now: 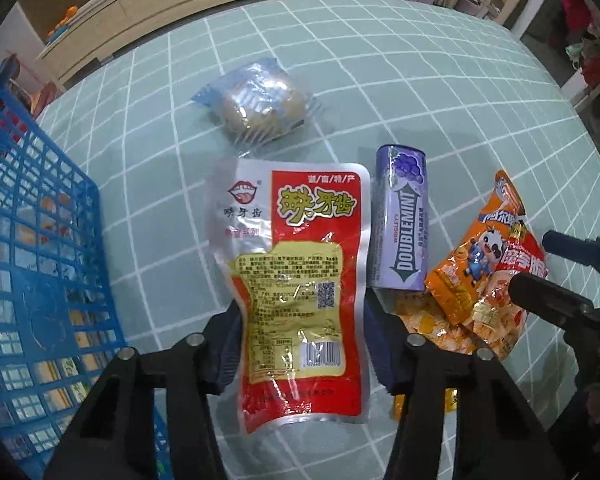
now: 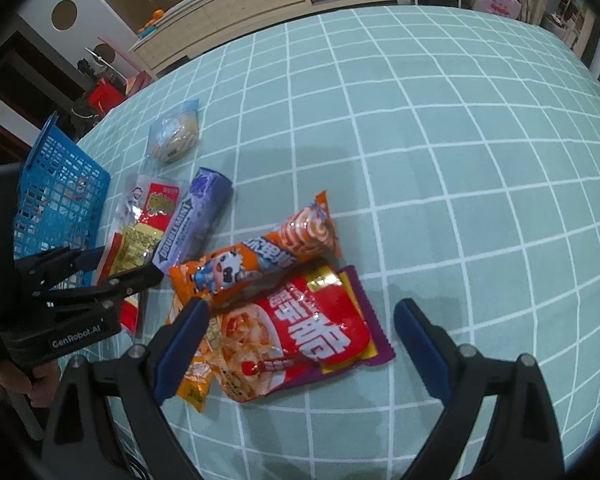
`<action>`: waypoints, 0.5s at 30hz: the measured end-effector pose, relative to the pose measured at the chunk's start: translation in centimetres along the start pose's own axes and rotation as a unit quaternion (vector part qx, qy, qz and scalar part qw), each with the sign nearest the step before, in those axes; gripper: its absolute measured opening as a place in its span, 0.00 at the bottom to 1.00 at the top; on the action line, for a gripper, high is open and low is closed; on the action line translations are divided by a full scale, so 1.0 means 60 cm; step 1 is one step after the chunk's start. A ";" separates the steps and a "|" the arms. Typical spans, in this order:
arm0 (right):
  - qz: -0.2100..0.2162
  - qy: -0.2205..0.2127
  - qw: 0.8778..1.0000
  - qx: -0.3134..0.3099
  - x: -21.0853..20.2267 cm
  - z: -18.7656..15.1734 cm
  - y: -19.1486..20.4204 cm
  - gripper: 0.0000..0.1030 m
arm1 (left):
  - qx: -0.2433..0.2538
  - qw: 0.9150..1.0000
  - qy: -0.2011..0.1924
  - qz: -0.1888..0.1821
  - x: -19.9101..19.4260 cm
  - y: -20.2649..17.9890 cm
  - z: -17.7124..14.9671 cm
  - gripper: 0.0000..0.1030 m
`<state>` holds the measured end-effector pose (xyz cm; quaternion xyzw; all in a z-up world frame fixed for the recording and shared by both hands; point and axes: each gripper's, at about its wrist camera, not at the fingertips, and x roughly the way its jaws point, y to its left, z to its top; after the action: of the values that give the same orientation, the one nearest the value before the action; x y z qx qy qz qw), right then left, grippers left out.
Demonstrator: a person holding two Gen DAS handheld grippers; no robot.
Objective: Organize snacks
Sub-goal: 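Lower the left tool onto the red-and-white sausage pack and grasp it, then lift the sausage pack with the left tool while the right tool grasps the red sausage stick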
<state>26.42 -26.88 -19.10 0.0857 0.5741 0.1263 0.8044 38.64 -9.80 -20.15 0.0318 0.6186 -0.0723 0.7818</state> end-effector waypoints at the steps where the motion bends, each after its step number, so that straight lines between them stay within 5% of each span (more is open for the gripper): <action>1: -0.001 0.000 1.000 0.001 0.001 -0.001 0.000 0.93 | -0.003 1.000 -0.006 0.001 -0.021 -0.016 -0.013 0.42; 2: -0.002 0.001 1.000 0.002 0.001 -0.002 0.001 0.93 | -0.005 1.000 -0.008 0.003 -0.022 -0.013 -0.016 0.31; 8: -0.002 0.001 1.000 0.003 -0.007 -0.003 0.007 0.93 | -0.013 1.000 -0.003 -0.013 -0.025 0.006 -0.029 0.33; 13: -0.007 -0.001 1.000 0.001 -0.014 -0.002 0.011 0.93 | 0.028 0.999 -0.016 0.032 -0.005 -0.013 -0.054 0.36; 15: -0.011 0.001 1.000 0.003 -0.014 -0.002 0.010 0.93 | 0.014 1.000 -0.014 0.023 -0.003 -0.009 -0.053 0.36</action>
<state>25.98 -26.57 -18.20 0.0814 0.5760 0.1154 0.8051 35.43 -9.87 -20.71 0.0563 0.6059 -0.0630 0.7910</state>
